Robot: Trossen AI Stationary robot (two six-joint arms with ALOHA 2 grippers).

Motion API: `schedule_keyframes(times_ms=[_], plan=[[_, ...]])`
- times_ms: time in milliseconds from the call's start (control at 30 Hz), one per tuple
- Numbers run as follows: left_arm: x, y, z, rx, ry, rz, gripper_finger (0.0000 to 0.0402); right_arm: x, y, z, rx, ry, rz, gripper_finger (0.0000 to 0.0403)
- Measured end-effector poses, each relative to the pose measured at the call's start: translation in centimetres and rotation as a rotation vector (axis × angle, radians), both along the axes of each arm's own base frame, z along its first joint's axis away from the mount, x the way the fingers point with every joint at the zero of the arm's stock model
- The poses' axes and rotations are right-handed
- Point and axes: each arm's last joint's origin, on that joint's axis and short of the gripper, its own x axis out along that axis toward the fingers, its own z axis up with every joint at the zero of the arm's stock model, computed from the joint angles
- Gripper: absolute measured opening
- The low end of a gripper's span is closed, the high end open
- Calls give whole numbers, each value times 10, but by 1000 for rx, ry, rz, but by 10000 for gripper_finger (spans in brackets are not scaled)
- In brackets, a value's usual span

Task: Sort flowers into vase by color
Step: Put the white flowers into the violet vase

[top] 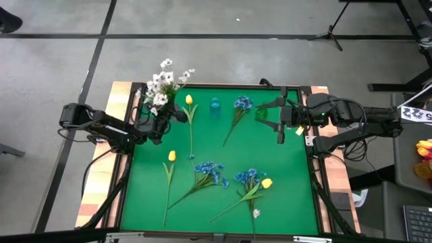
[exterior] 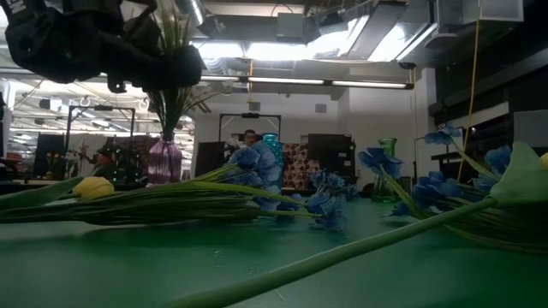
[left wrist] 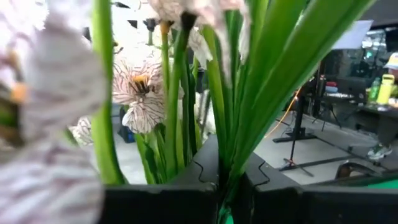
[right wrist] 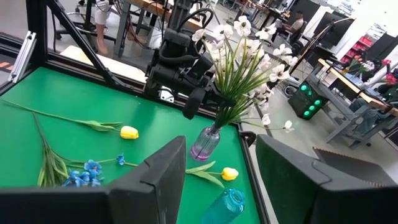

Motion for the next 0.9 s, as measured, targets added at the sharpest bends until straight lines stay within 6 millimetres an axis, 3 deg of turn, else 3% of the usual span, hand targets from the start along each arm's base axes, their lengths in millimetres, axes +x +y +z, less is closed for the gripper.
schedule_keyframes(times_ms=[233,533,900], plan=[[-2,1,-16,-12,181,48,2,0,0,0,-1,4,0,193],[-4,1,-32,-85,159,57,2,0,0,0,-1,4,0,193],[-4,4,-34,-93,206,41,2,0,0,0,-6,5,1,193]])
